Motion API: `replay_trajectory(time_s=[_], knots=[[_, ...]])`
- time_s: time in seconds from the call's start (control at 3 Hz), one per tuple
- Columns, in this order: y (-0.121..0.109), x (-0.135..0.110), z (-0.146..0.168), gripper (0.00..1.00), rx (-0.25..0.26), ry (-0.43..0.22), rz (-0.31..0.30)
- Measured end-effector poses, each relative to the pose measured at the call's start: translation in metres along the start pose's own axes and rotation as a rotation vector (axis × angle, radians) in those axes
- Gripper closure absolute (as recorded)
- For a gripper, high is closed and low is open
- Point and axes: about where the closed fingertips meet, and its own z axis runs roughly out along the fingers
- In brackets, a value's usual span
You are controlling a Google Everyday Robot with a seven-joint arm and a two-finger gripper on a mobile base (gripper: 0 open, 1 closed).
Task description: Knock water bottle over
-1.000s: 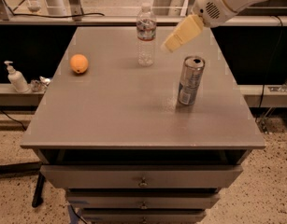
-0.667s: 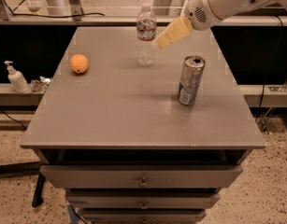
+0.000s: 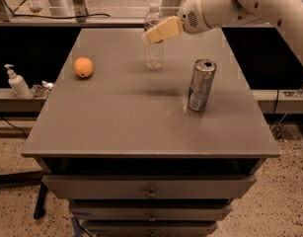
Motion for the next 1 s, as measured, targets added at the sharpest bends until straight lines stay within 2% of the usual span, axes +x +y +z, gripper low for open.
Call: replay_trajectory(time_s=[0.33, 0.67, 1.0], knots=[[0.016, -0.024, 0.015, 0.00, -0.086, -0.134, 0.018], [0.041, -0.038, 0.023, 0.00, -0.186, -0.246, 0.035], [0.062, -0.037, 0.026, 0.00, -0.267, -0.291, 0.062]])
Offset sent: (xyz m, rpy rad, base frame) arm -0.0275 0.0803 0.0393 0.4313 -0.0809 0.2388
